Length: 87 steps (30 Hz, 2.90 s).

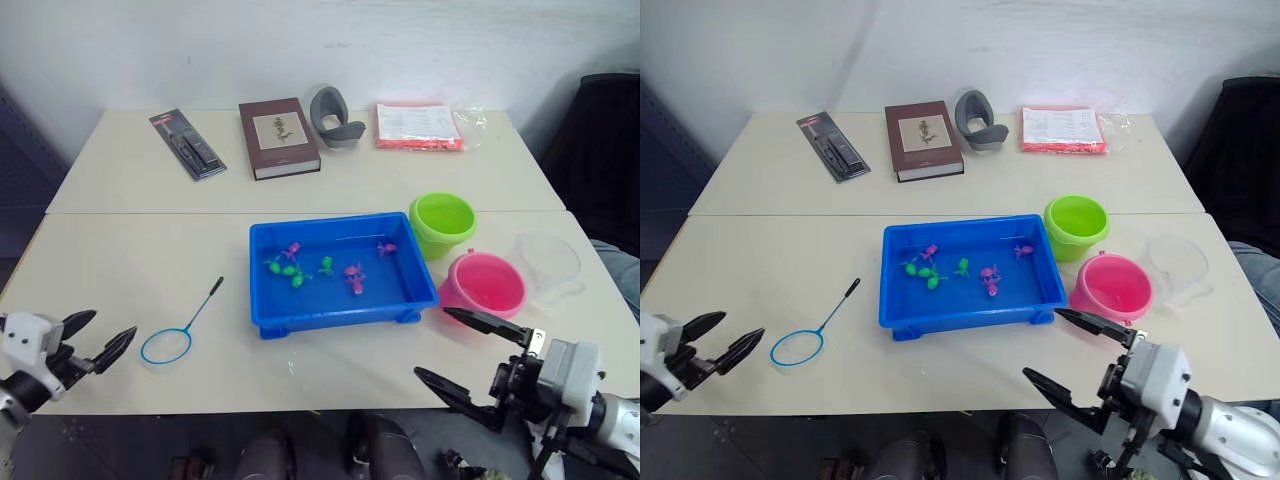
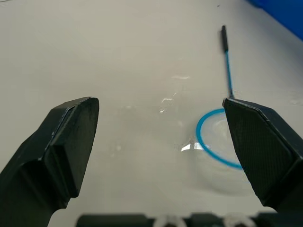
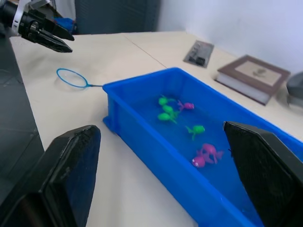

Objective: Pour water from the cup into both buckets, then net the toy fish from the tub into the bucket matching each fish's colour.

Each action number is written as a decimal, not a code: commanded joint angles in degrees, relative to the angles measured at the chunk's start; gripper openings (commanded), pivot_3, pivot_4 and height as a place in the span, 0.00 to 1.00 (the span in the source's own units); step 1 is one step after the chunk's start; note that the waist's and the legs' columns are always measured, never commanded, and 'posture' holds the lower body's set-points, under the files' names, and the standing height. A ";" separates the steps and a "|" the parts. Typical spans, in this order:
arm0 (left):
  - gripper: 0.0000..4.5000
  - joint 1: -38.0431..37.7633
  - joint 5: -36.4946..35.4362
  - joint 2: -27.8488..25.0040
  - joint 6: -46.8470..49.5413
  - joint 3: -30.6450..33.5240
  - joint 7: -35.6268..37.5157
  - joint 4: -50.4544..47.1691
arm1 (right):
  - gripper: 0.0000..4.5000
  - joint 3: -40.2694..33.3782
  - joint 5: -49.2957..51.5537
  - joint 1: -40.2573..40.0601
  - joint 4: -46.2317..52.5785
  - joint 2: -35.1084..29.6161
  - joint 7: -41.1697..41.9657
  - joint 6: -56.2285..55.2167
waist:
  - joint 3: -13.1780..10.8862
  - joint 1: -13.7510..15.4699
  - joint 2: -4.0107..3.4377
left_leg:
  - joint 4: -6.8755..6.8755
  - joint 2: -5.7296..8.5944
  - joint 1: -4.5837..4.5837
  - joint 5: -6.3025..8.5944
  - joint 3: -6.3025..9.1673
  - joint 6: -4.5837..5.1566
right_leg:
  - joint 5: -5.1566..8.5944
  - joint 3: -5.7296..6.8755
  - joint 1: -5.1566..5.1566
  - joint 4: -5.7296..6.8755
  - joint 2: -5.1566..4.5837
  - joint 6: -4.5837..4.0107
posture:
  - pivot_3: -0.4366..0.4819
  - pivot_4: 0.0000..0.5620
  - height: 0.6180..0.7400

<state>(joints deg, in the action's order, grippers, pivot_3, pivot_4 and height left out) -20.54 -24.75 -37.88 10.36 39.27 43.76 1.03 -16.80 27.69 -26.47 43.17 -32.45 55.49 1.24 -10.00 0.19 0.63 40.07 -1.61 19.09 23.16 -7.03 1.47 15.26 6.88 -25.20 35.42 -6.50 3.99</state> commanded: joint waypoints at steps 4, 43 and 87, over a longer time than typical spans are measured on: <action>1.00 -3.34 -4.43 0.02 4.77 2.88 -0.22 -7.19 | 0.97 4.64 0.67 2.59 -2.31 -0.54 1.26 -2.61 | 0.00 -0.03 0.03 | 0.00 -0.04 0.00 0.02 0.03 -0.02 | 0.03 0.05 -0.01 0.04 0.00 -0.06 | 0.48 0.27 1.00; 0.01 33.35 5.84 -9.57 10.29 -31.02 11.09 10.17 | 1.00 1.20 6.30 4.91 5.94 -6.54 -12.52 12.78 | 0.19 0.87 -0.51 | -0.03 -0.11 -0.65 -0.09 -0.05 -0.21 | 0.11 0.03 0.52 0.27 0.15 -0.21 | 0.48 0.27 1.00; 0.01 65.65 7.71 3.17 7.16 -56.64 39.99 0.38 | 1.00 21.63 55.48 54.27 -11.43 -10.10 -45.43 63.30 | -0.09 1.13 -0.31 | 1.04 -0.08 1.25 -0.17 0.78 -0.01 | -0.08 0.78 -0.26 0.26 0.74 0.09 | 0.48 0.27 1.00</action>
<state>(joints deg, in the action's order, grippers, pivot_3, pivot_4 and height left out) 44.71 -16.66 -34.60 17.54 -18.63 83.90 3.02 6.37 82.13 27.10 31.08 -42.10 9.26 64.23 -10.09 1.32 0.32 41.10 -1.69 20.34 22.99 -6.24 1.47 15.18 7.66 -25.46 35.68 -5.76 4.08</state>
